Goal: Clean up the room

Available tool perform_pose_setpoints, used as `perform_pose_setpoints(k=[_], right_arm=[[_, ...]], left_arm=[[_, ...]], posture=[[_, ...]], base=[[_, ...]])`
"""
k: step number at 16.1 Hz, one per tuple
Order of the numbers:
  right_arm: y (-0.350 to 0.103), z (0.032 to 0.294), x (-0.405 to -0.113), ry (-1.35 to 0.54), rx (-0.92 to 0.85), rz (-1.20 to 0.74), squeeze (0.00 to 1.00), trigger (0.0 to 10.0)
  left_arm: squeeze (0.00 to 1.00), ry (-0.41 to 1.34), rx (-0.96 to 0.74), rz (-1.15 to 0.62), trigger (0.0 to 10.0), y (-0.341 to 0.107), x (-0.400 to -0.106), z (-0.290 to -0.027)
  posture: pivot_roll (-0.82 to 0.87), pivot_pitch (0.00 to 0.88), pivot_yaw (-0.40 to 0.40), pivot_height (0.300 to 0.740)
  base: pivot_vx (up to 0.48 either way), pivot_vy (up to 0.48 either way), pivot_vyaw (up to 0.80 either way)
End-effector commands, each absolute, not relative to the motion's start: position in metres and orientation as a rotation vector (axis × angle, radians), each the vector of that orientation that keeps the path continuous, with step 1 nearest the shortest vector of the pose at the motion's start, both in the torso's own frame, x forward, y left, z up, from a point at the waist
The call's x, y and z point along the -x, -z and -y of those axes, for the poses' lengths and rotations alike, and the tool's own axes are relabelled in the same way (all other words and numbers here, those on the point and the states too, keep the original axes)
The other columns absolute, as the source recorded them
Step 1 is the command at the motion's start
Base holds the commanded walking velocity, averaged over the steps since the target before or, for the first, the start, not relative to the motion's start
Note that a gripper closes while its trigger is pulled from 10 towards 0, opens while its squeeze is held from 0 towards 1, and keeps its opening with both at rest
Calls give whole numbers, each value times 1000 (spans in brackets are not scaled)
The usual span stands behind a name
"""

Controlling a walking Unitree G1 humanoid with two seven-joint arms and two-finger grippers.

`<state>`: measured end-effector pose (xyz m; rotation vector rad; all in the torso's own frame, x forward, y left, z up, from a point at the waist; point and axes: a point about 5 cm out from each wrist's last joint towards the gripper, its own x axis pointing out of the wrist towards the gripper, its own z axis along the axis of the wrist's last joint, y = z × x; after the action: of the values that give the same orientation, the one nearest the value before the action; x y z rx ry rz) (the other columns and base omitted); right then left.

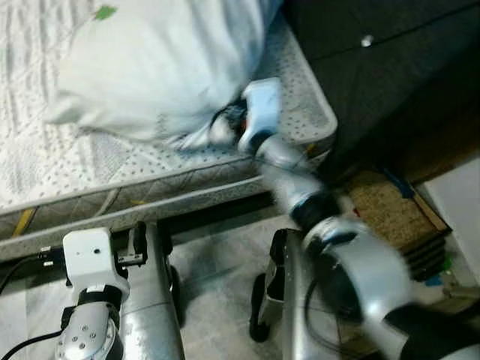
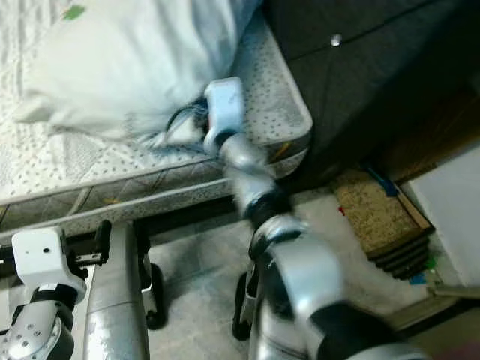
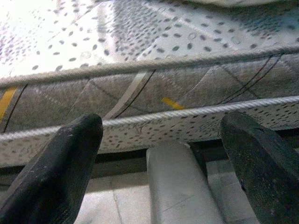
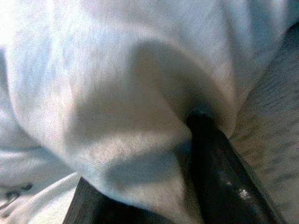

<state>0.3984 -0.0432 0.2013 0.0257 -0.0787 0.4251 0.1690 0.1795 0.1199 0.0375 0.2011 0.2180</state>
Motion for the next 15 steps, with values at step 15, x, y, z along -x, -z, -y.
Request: perform_pose_setpoints(k=[15], right_arm=[[-240, 241, -409, 7, 166, 70, 0, 0]], left_arm=[[0, -251, -42, -154, 10000, -112, -201, -178]], posture=[[26, 205, -121, 535]], base=[[0, 0, 0]])
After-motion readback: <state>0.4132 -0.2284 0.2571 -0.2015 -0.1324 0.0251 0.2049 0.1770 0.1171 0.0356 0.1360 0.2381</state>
